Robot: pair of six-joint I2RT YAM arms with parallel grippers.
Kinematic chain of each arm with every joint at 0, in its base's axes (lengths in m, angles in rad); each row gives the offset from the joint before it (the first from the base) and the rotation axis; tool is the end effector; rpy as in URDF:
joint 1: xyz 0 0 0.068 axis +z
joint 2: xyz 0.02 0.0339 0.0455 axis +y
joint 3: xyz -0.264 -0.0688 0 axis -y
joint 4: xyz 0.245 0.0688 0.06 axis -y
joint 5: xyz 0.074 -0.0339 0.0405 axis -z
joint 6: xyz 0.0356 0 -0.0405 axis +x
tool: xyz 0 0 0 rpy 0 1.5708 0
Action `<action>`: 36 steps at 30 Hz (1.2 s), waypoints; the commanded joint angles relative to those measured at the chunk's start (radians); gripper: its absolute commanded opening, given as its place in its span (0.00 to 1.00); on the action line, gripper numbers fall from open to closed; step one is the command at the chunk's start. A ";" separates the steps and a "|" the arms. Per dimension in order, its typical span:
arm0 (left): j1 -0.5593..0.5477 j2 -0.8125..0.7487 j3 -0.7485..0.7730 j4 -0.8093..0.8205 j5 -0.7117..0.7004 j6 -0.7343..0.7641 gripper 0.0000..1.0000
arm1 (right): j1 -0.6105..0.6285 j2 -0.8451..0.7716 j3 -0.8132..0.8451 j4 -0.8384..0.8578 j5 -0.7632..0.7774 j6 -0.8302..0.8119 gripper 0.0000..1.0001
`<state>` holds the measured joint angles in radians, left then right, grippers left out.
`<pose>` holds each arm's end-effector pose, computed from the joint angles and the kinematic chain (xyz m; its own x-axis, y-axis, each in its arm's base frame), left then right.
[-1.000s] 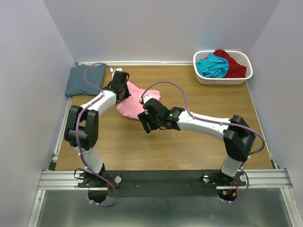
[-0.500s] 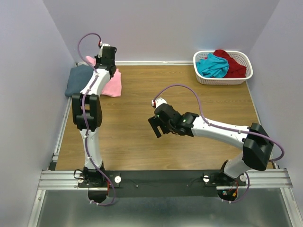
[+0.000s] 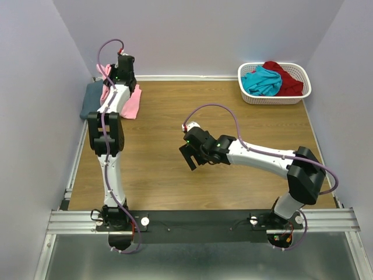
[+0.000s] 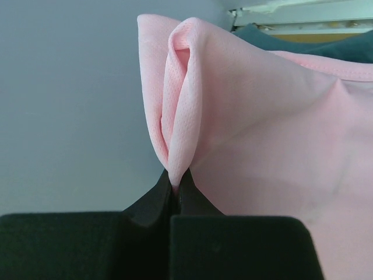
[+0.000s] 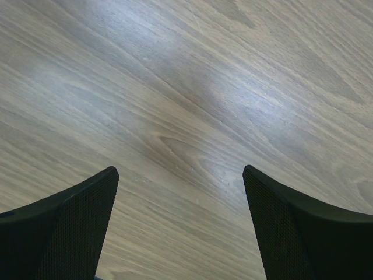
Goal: Fold and stack the t-shirts
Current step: Neatly place the folded tshirt to the corner
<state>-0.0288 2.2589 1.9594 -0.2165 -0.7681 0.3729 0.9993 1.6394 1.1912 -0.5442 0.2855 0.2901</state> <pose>0.5266 0.0096 0.2533 -0.6718 0.2815 -0.6851 -0.3636 0.6806 0.6361 0.1945 0.2839 0.2342 -0.6410 -0.4894 -0.5913 -0.5640 0.8229 -0.0696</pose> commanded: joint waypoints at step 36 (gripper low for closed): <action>0.099 -0.134 -0.031 0.123 0.076 -0.277 0.90 | -0.004 0.062 0.136 -0.163 0.182 0.081 0.97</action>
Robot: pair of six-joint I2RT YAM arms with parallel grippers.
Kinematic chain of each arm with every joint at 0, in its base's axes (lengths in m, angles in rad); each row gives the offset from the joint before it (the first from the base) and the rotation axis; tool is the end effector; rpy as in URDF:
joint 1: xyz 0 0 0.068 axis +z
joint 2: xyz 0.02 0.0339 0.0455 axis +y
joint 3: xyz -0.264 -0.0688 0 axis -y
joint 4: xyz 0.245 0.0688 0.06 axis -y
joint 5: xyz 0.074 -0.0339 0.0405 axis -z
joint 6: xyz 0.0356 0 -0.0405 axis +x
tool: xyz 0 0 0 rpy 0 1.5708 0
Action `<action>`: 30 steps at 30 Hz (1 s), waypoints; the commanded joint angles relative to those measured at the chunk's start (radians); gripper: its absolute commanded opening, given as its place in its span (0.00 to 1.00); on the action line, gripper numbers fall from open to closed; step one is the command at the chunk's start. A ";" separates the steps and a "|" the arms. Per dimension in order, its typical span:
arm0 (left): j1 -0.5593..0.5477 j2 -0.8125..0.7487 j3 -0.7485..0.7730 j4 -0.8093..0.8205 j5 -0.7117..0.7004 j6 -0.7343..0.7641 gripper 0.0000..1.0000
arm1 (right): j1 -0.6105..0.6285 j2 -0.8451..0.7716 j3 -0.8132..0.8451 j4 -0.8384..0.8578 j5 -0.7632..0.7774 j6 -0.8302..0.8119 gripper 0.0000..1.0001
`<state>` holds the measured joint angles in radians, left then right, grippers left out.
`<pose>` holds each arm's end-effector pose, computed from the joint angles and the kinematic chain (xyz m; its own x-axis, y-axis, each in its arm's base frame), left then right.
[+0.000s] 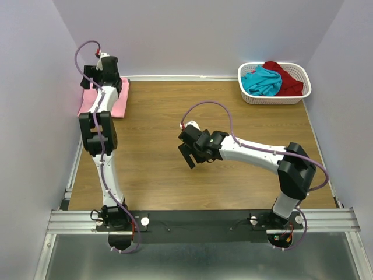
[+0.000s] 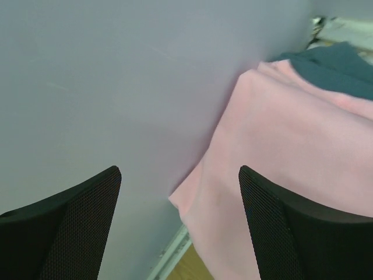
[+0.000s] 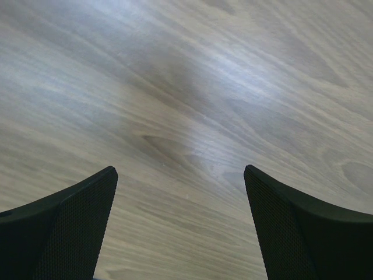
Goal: Fold and stack the t-shirts
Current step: Neatly place the folded tshirt to the corner
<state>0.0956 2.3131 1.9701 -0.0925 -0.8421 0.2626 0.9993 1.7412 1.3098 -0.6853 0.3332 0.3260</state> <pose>0.5330 0.0778 0.2409 -0.5968 0.1164 -0.7939 -0.6026 0.5882 0.5393 0.2043 0.2962 0.2290 -0.6902 -0.5137 -0.5097 -0.5238 0.8406 -0.1380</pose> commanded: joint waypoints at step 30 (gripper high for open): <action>-0.264 -1.984 -1.012 -0.305 0.174 -0.652 0.98 | -0.584 -1.138 -0.216 0.170 0.328 -0.109 1.00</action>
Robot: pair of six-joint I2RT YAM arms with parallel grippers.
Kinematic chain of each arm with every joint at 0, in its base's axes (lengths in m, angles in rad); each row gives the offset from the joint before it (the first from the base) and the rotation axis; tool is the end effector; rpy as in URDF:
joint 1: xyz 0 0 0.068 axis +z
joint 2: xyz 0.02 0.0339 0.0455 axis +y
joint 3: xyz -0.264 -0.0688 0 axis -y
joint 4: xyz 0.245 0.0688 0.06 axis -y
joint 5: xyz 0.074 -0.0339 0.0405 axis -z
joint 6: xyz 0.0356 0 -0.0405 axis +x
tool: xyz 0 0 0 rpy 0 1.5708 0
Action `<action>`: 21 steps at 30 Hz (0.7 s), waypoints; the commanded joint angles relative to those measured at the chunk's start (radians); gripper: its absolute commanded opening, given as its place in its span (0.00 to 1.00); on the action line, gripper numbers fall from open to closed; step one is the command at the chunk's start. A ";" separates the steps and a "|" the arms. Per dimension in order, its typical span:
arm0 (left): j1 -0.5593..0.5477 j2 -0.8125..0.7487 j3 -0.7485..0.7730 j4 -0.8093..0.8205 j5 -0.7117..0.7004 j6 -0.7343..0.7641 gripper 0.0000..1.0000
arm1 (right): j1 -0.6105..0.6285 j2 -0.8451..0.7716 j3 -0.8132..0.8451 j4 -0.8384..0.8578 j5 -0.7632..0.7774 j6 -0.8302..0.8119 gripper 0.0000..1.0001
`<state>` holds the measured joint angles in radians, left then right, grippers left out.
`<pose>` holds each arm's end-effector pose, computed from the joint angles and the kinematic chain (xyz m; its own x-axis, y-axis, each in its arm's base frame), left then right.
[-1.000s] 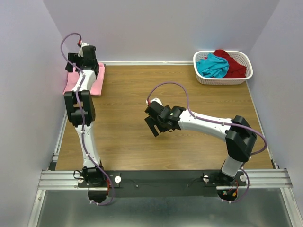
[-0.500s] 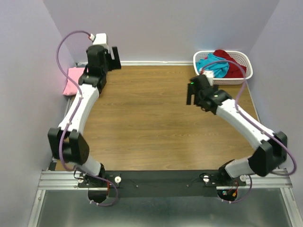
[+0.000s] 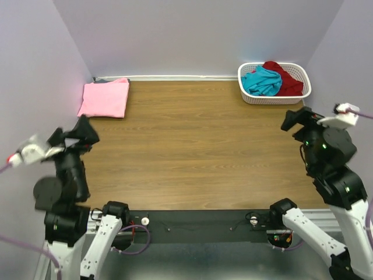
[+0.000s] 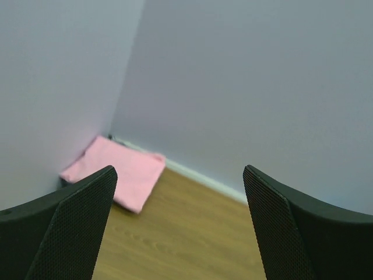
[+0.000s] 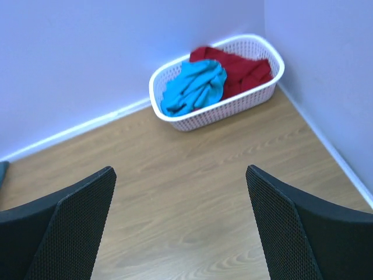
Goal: Fold and stack the t-shirts
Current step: Neatly place the folded tshirt to the corner
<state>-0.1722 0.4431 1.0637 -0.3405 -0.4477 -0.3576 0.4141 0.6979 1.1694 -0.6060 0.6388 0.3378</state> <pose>0.0498 0.0070 0.4473 0.3445 -0.3802 -0.8583 -0.1439 0.8821 -0.4485 0.1096 0.0250 0.4341 -0.0436 0.2715 -0.9615 0.2463 0.9356 0.2530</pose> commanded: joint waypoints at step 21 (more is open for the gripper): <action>0.003 -0.305 -0.340 0.153 -0.315 -0.046 0.98 | 0.002 -0.419 -0.355 0.249 -0.007 -0.230 1.00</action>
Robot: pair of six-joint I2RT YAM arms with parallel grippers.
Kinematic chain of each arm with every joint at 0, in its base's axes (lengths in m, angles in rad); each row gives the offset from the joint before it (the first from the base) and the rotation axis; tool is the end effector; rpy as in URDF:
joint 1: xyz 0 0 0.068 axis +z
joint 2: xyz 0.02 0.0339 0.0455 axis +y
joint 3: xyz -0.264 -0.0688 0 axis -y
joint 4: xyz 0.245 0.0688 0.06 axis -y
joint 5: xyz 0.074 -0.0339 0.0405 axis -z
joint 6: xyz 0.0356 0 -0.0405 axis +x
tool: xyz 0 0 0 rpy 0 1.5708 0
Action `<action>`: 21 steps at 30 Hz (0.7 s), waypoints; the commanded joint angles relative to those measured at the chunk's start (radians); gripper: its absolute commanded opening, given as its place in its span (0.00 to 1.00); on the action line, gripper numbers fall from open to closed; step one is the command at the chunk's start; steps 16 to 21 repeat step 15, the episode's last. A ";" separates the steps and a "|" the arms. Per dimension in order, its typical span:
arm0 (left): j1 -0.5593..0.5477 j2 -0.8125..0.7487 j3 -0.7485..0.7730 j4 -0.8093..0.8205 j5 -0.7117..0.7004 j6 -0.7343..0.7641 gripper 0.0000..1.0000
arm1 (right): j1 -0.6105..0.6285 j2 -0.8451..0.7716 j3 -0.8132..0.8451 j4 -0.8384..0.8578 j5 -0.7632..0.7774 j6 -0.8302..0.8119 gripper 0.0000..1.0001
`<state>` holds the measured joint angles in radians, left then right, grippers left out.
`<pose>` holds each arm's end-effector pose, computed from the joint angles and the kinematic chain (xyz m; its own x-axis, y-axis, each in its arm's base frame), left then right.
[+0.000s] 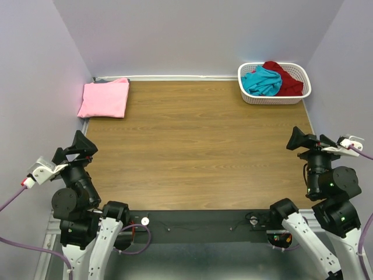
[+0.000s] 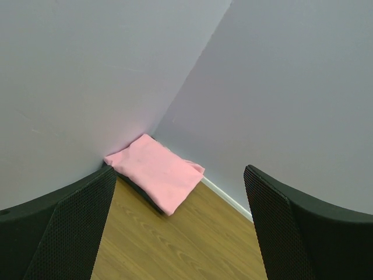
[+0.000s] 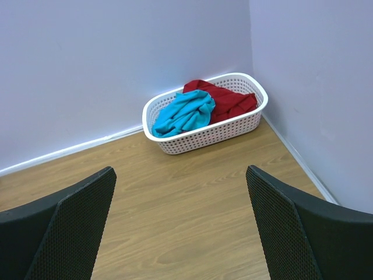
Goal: Fold and stack the t-shirts
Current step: Neatly place the folded tshirt to the corner
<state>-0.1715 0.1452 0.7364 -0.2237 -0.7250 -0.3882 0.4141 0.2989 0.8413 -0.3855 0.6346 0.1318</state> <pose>0.0264 0.0194 0.3742 0.5101 -0.3759 -0.7736 -0.3122 0.7572 -0.5738 0.0524 0.0000 0.3851 0.1697 0.1902 -0.9670 0.1914 0.9562 0.2216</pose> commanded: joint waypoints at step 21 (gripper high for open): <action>0.003 0.004 -0.052 0.064 -0.014 -0.040 0.98 | 0.002 -0.034 -0.100 0.094 -0.079 -0.040 1.00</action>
